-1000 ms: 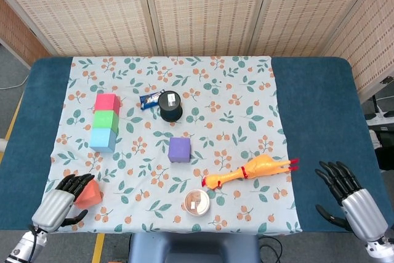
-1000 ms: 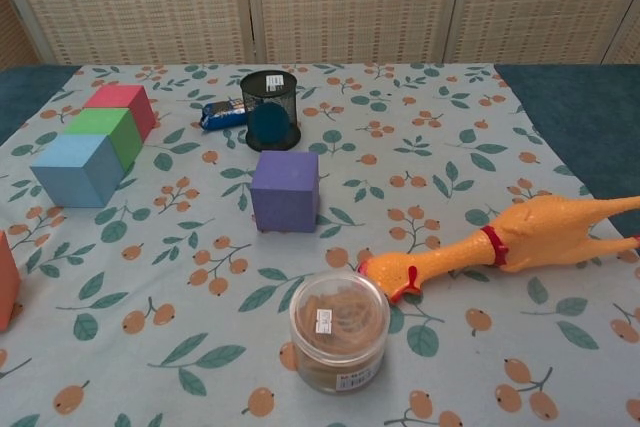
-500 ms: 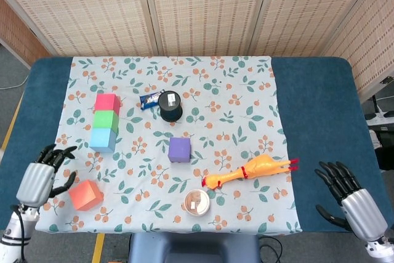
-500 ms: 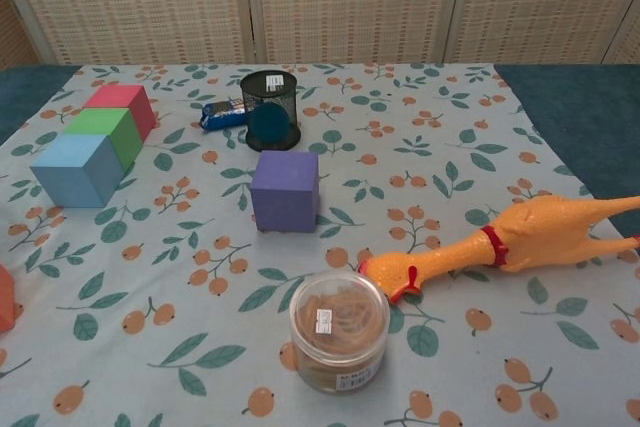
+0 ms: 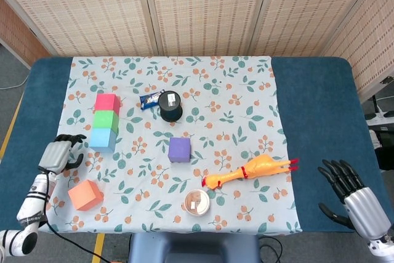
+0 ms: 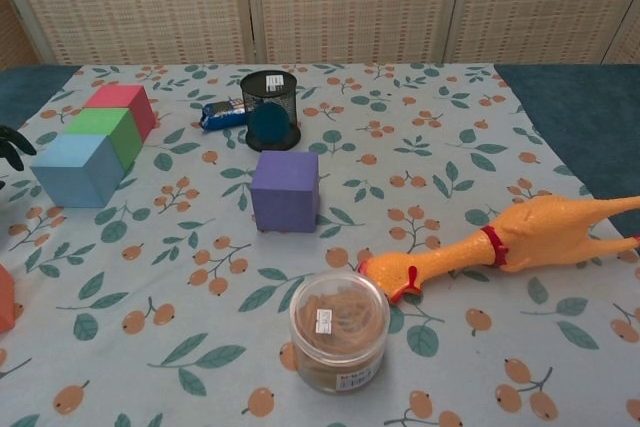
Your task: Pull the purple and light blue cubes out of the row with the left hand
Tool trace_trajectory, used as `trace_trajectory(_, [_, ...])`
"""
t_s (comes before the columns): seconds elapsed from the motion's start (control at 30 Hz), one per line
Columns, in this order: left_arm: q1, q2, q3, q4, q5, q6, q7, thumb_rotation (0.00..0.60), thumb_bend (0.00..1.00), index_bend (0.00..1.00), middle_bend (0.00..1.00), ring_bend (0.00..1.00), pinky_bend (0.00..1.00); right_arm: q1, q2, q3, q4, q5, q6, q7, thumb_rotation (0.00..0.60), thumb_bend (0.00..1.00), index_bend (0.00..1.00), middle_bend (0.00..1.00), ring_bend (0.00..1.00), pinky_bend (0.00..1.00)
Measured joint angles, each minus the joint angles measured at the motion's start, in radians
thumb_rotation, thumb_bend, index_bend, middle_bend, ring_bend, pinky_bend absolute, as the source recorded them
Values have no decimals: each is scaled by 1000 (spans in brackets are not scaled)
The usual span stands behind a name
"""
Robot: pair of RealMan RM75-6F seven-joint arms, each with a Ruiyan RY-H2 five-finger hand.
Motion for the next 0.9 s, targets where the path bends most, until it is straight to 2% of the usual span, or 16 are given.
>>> trace_trajectory(0.2, [-23, -24, -8, 21, -22, -29, 21, 600, 544, 242, 283, 183, 147, -1, 1, 3, -2, 2, 5, -1, 600, 170, 0, 0, 0, 23])
trace_trajectory(0.3, [-25, -16, -1, -15, 1, -15, 28, 600, 544, 242, 287, 183, 147, -2, 0, 4, -2, 4, 5, -1, 600, 170, 0, 0, 0, 23])
trace_trajectory(0.47, [-23, 23, 20, -154, 57, 31, 68, 600, 543, 242, 300, 183, 150, 1, -4, 4, -1, 5, -3, 4, 600, 170, 0, 0, 0, 23])
trace_trajectory(0.63, [0, 76, 63, -346, 154, 132, 171, 600, 484, 227, 304, 199, 173, 0, -3, 8, -1, 7, 8, 12, 600, 170, 0, 0, 0, 23])
trace_trajectory(0.73, [23, 93, 86, -416, 223, 223, 245, 600, 430, 116, 200, 179, 183, 1, -2, 8, 0, 6, 7, 16, 600, 172, 0, 0, 0, 23])
trace_trajectory(0.8, [37, 95, 94, -434, 261, 278, 290, 600, 404, 15, 73, 89, 176, 1, -1, 7, 0, 4, 7, 18, 600, 172, 0, 0, 0, 23])
trace_trajectory(0.9, [52, 89, 99, -436, 312, 342, 349, 600, 387, 0, 0, 1, 141, 1, -1, 7, -1, 3, 9, 18, 600, 173, 0, 0, 0, 23])
